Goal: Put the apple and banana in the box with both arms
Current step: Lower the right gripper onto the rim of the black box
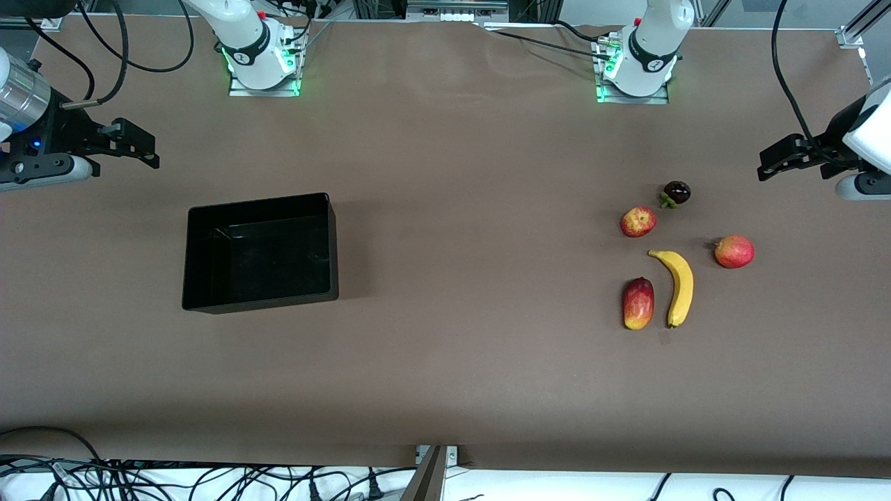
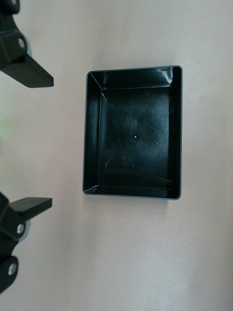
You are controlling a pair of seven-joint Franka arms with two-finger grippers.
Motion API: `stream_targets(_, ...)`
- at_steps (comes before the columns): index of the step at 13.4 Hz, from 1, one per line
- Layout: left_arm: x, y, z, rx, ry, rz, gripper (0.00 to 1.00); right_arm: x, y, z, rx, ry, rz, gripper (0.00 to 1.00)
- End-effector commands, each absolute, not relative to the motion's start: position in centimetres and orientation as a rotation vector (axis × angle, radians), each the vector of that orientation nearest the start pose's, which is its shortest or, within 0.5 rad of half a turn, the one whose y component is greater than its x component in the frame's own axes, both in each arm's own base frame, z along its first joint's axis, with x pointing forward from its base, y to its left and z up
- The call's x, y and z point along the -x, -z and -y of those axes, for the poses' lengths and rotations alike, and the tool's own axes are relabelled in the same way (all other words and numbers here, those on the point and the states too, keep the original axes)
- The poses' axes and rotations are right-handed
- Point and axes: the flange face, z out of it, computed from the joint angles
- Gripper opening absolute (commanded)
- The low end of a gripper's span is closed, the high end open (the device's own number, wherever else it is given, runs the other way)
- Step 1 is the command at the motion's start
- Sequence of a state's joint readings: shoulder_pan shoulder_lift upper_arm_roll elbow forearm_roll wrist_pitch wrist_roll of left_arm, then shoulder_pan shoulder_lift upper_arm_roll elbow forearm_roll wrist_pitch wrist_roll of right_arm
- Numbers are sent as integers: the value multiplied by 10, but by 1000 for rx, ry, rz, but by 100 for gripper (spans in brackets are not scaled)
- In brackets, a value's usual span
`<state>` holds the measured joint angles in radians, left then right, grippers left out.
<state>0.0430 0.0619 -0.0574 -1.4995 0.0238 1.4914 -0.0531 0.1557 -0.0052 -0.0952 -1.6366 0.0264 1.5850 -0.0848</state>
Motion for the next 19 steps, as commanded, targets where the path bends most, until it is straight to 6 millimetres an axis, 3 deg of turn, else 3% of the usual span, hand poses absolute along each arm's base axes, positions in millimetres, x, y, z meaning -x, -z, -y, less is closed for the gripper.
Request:
stream_targets(1, -570, -624, 10, 3118, -118, 37, 100, -552, -606, -37, 3134, -79, 229, 100)
stream_targets(7, -568, -623, 11, 3117, -147, 25, 100, -554, -606, -36, 3133, -79, 231, 100)
stream_targets(9, -568, -617, 18, 3114, -170, 6, 100, -554, -595, -37, 3133, -115, 229, 100)
stream_targets(10, -566, -614, 24, 3112, -191, -16, 100, -558, -575, -35, 3134, -154, 222, 100)
stream_targets(14, -565, -613, 25, 3110, -213, -6, 100, -578, -450, -21, 3143, -171, 178, 100)
stream_targets(19, -565, -613, 25, 3112, -208, -2, 100, -599, -319, 31, 3186, -106, 156, 100)
